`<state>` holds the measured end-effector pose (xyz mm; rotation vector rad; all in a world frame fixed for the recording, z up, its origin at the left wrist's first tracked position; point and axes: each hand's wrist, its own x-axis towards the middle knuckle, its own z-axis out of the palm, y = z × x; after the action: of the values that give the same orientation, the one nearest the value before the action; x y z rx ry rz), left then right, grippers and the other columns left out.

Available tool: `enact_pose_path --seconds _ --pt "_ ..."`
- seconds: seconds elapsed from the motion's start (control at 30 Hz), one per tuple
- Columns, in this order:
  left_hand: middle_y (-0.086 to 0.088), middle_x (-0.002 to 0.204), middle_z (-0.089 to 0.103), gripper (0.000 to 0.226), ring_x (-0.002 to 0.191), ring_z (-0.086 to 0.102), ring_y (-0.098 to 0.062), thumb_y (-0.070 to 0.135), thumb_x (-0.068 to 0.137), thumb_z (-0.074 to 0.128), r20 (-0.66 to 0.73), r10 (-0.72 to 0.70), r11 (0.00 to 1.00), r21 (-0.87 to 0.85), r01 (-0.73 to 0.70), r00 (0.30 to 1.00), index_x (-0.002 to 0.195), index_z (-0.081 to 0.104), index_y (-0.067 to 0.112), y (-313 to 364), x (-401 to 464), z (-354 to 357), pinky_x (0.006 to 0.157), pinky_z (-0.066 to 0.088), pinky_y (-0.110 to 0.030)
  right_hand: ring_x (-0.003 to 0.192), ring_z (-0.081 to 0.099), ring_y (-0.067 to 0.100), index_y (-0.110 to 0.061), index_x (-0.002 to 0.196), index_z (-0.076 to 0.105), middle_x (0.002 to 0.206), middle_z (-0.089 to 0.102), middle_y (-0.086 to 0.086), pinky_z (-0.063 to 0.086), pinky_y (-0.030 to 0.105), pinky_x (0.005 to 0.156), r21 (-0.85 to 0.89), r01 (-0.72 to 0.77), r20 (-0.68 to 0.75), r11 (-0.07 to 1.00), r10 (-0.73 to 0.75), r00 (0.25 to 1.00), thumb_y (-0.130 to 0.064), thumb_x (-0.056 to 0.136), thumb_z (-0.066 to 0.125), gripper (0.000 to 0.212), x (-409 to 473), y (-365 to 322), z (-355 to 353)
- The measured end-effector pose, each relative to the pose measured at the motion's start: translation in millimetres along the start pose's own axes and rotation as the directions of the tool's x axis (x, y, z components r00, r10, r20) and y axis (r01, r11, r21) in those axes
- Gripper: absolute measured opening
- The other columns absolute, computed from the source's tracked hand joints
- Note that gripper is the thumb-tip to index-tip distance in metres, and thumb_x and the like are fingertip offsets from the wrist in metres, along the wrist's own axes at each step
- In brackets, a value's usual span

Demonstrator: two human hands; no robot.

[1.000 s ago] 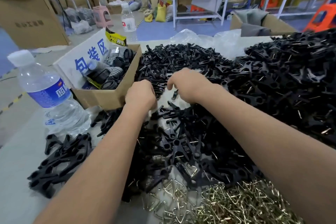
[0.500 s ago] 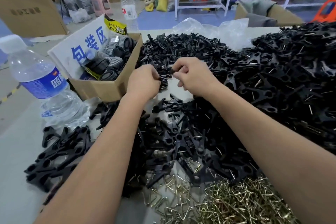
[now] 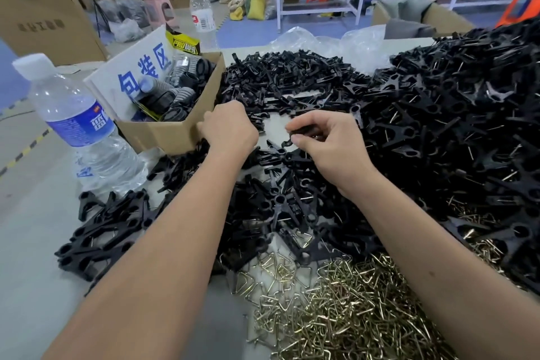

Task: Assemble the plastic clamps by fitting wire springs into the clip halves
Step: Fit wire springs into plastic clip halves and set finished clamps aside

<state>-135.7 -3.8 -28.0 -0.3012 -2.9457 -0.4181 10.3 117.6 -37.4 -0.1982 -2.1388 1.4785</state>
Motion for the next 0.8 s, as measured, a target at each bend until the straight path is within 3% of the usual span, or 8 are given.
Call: enact_pose_path --seconds 0.07,0.17,0.23,0.33,0.43,0.6,0.7,0.8 --pt "-0.01 0.101 0.064 0.011 0.121 0.051 -0.039 0.013 0.083 0.069 0.02 -0.014 0.999 0.052 0.013 1.0 0.092 0.067 0.019 4.3 6.4 -0.6 0.088 0.037 -0.044 0.071 0.071 0.004 -0.022 0.092 0.078 0.095 0.074 -0.008 0.059 0.023 0.069 -0.02 -0.026 -0.006 0.999 0.026 1.0 0.003 0.096 0.064 0.029 4.6 -0.7 5.6" --pt "-0.013 0.121 0.059 0.016 0.131 0.038 -0.039 0.015 0.084 0.069 0.008 0.023 0.991 0.13 -0.024 1.0 0.099 0.068 0.02 9.1 18.7 2.6 0.099 0.038 -0.047 0.074 0.076 0.014 -0.016 0.104 0.07 0.107 0.064 0.002 0.064 0.033 0.068 -0.004 -0.098 -0.016 0.995 0.098 0.995 0.004 0.103 0.049 0.029 16.3 -0.9 11.0" --pt "-0.013 0.127 0.057 0.021 0.13 0.037 -0.038 0.019 0.089 0.066 0.013 0.097 0.988 0.122 -0.098 0.995 0.109 0.069 0.022 13.3 27.3 7.7 0.101 0.041 -0.046 0.077 0.076 0.017 -0.017 0.113 0.064 0.103 0.062 0.003 0.063 0.035 0.073 -0.07 -0.141 -0.025 0.987 0.14 0.99 0.002 0.102 0.048 0.027 26.4 0.5 14.7" --pt "-0.011 0.133 0.056 0.026 0.132 0.038 -0.035 0.028 0.099 0.061 0.109 0.166 0.979 0.101 -0.177 0.98 0.124 0.067 0.024 18.7 40.5 19.2 0.101 0.043 -0.045 0.096 0.069 0.024 -0.018 0.129 0.055 0.106 0.064 0.004 0.058 0.041 0.089 -0.158 -0.192 0.009 0.969 0.195 0.981 -0.002 0.1 0.051 0.034 41.7 0.5 22.1" --pt "-0.012 0.132 0.055 0.025 0.13 0.042 -0.035 0.032 0.099 0.063 0.145 0.17 0.978 0.094 -0.185 0.975 0.121 0.064 0.021 21.2 50.3 26.9 0.101 0.044 -0.046 0.102 0.065 0.023 -0.015 0.139 0.047 0.104 0.063 0.005 0.054 0.036 0.081 -0.212 -0.225 0.02 0.951 0.235 0.972 -0.001 0.099 0.051 0.043 55.6 -2.4 28.6" --pt "-0.015 0.138 0.048 0.025 0.137 0.034 -0.036 0.024 0.097 0.062 0.148 0.139 0.977 0.141 -0.16 0.979 0.12 0.066 0.016 24.9 53.8 31.6 0.105 0.041 -0.046 0.108 0.064 0.026 -0.011 0.13 0.044 0.111 0.064 0.012 0.054 0.044 0.091 -0.219 -0.276 -0.022 0.936 0.278 0.96 -0.003 0.099 0.052 0.033 69.7 -2.0 34.4" --pt "-0.017 0.141 0.046 0.029 0.137 0.036 -0.038 0.011 0.095 0.062 0.162 0.159 0.966 0.18 -0.188 0.974 0.124 0.064 0.009 24.5 53.9 34.3 0.106 0.041 -0.05 0.105 0.065 0.026 -0.013 0.127 0.052 0.106 0.064 0.008 0.054 0.04 0.088 -0.216 -0.269 -0.043 0.938 0.266 0.963 -0.007 0.1 0.057 0.028 71.9 1.4 33.7" --pt "-0.017 0.136 0.054 0.023 0.134 0.041 -0.037 0.015 0.1 0.061 0.09 0.184 0.965 0.172 -0.198 0.979 0.122 0.064 0.007 23.3 53.2 34.3 0.102 0.044 -0.046 0.098 0.071 0.023 -0.018 0.135 0.056 0.098 0.067 0.005 0.052 0.027 0.073 -0.165 -0.255 -0.028 0.953 0.254 0.967 -0.007 0.1 0.06 0.037 68.7 4.7 29.8"
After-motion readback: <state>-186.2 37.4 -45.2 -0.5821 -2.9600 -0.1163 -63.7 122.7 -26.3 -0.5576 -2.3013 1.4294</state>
